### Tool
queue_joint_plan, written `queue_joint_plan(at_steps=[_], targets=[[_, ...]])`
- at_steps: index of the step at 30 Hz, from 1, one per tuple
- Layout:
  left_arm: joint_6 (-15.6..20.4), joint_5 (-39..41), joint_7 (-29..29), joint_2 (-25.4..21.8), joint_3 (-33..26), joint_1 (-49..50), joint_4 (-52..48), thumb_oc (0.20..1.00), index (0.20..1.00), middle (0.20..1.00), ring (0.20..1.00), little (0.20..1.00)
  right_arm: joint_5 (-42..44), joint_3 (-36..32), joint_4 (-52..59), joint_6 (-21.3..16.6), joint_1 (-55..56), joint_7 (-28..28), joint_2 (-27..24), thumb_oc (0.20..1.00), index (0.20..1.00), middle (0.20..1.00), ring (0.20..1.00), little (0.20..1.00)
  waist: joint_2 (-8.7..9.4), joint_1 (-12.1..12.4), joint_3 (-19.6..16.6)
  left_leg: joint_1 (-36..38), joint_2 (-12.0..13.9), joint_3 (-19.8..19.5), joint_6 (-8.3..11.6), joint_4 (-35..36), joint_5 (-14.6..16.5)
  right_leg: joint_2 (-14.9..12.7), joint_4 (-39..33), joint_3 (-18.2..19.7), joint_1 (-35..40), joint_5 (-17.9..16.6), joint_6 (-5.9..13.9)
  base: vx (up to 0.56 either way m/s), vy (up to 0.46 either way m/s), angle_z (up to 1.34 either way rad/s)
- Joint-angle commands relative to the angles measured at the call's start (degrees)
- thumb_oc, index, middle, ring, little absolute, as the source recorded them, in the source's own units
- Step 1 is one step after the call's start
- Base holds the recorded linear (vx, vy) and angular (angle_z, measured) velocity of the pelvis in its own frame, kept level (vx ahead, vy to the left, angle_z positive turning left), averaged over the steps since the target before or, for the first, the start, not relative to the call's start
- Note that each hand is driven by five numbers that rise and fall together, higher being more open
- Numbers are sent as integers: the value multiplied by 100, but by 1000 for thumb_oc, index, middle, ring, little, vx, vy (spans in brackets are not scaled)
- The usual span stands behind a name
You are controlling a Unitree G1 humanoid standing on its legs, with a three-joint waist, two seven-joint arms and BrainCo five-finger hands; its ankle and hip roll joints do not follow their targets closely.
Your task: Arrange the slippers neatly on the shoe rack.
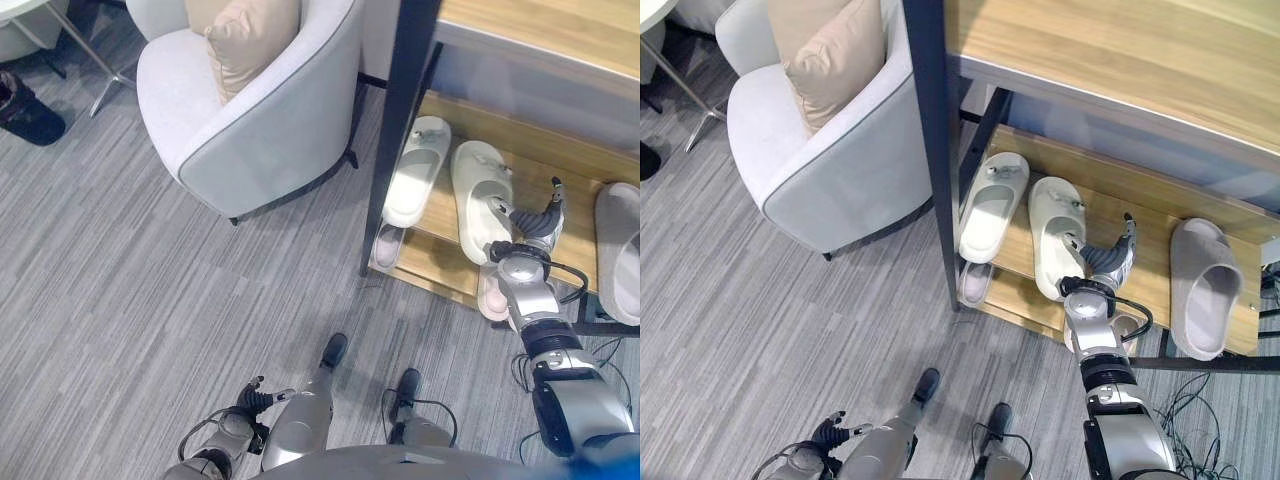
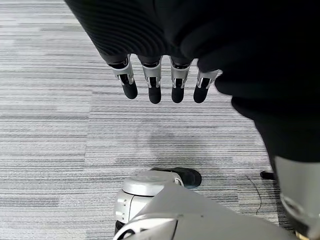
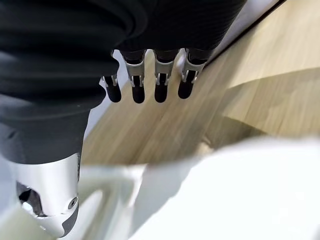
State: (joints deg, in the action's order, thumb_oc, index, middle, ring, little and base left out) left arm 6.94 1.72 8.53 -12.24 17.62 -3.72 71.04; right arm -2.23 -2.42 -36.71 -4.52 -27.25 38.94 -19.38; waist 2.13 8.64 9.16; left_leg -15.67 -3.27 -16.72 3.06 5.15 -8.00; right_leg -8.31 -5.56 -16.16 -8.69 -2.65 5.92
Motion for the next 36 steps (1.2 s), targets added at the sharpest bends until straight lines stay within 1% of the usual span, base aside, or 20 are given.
queue_joint_plan(at_steps=[1, 4, 5, 7, 12, 16, 18, 21, 26, 29, 36], targets=[[-38, 20, -174, 455, 11, 99, 590, 1000, 1000, 1000, 1000, 1000, 282, -193, 460, -523, 197, 124, -199, 1000, 1000, 1000, 1000, 1000, 95, 3, -77, 287, -171, 143, -183, -15, 741, -170, 56, -125, 263, 230, 330, 7, 1, -3], [-50, 12, -148, 423, -79, 82, 600, 1000, 1000, 1000, 1000, 1000, 393, -279, 885, -773, 504, 89, 37, 1000, 1000, 1000, 1000, 1000, 72, -68, -142, 358, -155, 145, -185, -15, 766, -158, 56, -134, 317, 257, 320, 0, 0, 0], [-53, -3, -144, 430, -66, 93, 593, 1000, 1000, 1000, 1000, 1000, 401, -274, 983, -796, 561, 80, 97, 1000, 1000, 1000, 1000, 1000, 75, -83, -146, 372, -147, 146, -185, -15, 770, -154, 56, -135, 327, 263, 318, 0, 0, 0], [-54, -42, -133, 436, -61, 93, 587, 1000, 1000, 1000, 1000, 1000, 416, -237, 1168, -833, 679, 17, 196, 1000, 1000, 1000, 1000, 1000, 76, -115, -154, 391, -137, 164, -184, -15, 777, -151, 56, -114, 335, 268, 315, 0, 0, 0], [-75, -54, -97, 405, -196, 89, 548, 1000, 1000, 1000, 1000, 1000, 332, 77, 1534, -835, 1126, -382, 338, 1000, 1000, 1000, 1000, 1000, 78, -206, -190, 523, -82, 234, -184, -15, 809, -119, 56, -62, 427, 285, 290, -2, 1, -4], [-80, -43, -98, 408, -222, 142, 548, 1000, 1000, 1000, 1000, 1000, 391, 242, 1606, -841, 1332, -596, 424, 1000, 1000, 1000, 1000, 1000, 91, -254, -211, 598, -45, 279, -190, -15, 841, -89, 56, -15, 485, 306, 272, 2, 0, -4], [-99, 41, -92, 389, -284, 128, 535, 1000, 1000, 1000, 1000, 1000, 526, 401, 1567, -847, 1450, -797, 504, 1000, 1000, 1000, 1000, 1000, 101, -280, -219, 674, -19, 311, -184, -15, 863, -61, 56, 19, 528, 323, 257, 6, -9, -15], [-108, 89, -108, 383, -331, 166, 553, 1000, 1000, 1000, 1000, 1000, 647, 630, 1313, -819, 1582, -1085, 549, 1000, 1000, 1000, 1000, 1000, 125, -310, -236, 733, 24, 333, -174, -15, 871, -37, 56, 38, 550, 340, 237, 8, -16, -11], [-116, 90, -127, 364, -371, 178, 558, 1000, 1000, 1000, 1000, 1000, 701, 892, 1174, -804, 1613, -1403, 553, 1000, 1000, 1000, 1000, 1000, 135, -332, -234, 761, 50, 383, -164, -15, 880, -12, 56, 82, 562, 340, 227, 0, 0, -1], [-109, 81, -143, 363, -377, 197, 572, 1000, 1000, 1000, 1000, 1000, 684, 1166, 1184, -839, 1578, -1654, 557, 1000, 1000, 1000, 1000, 1000, 130, -346, -236, 813, 67, 411, -164, -15, 890, -10, 56, 98, 594, 339, 221, 14, 8, -10], [-66, -26, -188, 340, -391, 248, 597, 1000, 1000, 1000, 1000, 1000, 423, 1497, 1391, -866, 1395, -1942, 408, 1000, 1000, 1000, 1000, 1000, 138, -307, -238, 824, 57, 416, -157, -15, 890, -18, 56, 93, 612, 338, 225, 2, 1, -2]])
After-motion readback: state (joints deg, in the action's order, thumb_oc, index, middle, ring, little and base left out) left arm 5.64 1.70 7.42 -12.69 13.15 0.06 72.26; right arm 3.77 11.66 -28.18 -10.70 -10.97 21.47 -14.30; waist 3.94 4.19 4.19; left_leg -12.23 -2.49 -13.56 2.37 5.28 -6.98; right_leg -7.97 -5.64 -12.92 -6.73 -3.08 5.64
